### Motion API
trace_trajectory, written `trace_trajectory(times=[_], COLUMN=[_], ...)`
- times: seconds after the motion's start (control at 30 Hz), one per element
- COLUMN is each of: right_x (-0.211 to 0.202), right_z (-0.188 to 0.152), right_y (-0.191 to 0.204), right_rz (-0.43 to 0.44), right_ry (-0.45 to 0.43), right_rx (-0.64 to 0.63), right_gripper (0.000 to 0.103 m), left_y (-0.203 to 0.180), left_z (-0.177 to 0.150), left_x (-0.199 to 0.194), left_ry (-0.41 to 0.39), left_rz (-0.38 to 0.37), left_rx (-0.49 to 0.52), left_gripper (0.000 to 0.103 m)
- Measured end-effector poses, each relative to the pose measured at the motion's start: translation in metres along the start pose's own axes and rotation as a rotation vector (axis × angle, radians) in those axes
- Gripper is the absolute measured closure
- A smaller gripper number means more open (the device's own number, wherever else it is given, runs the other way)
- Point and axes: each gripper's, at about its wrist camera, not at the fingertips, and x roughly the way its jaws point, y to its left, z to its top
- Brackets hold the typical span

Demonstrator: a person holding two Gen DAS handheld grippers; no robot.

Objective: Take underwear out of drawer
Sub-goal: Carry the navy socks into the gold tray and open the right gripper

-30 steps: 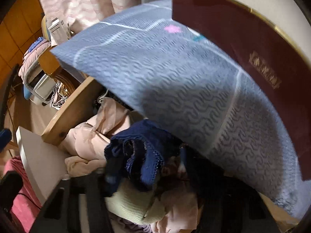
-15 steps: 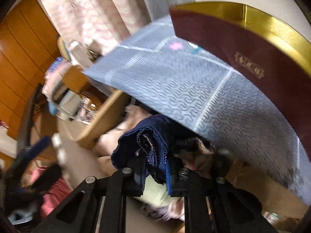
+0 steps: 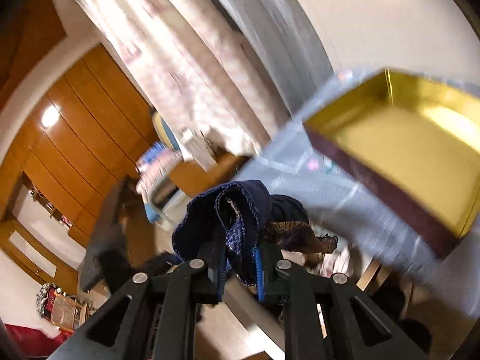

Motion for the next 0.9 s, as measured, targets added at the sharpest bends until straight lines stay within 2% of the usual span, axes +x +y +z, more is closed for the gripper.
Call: trace_trajectory(times=[0.07,0.13,0.23,0.4,0.5,0.67,0.9], right_x=[-0.017,-0.038,-0.058,-0.081,-0.074,-0.07,-0.039], right_z=[0.013,0.024,0.041,0.067,0.079,0.085,0.095], right_y=[0.005,0.002,-0.015,-0.052,-0.081,-0.125,-0.168], right_rz=[-0.023,-0.102,-0.219,-0.371,-0.514,-0.621,-0.758], right_ry=[-0.066,-0.147,-0.216,-0.251,-0.229,-0.173,-0.065], right_rx=[-0.033,-0.07,-0.081,-0.08,-0.104,-0.093,-0.145], right_gripper=[0.088,0.088,0.088,0.088,0.088,0.088,0.088], left_y=[-0.01,-0.02,-0.034,-0.052,-0.057,-0.062,-0.065], left_z=[0.004,0.007,0.009,0.011,0.01,0.008,0.005], left_x=[0.009,0.019,0.032,0.044,0.048,0.05,0.048], left_ry=[0.018,0.045,0.076,0.1,0.108,0.116,0.114], left_rz=[0.006,0.0,-0.016,-0.037,-0.036,-0.042,-0.061], left_rx=[0.049,0.088,0.142,0.216,0.242,0.269,0.293], left_gripper=[0.02,0.02,0.02,0.02,0.02,0.02,0.02])
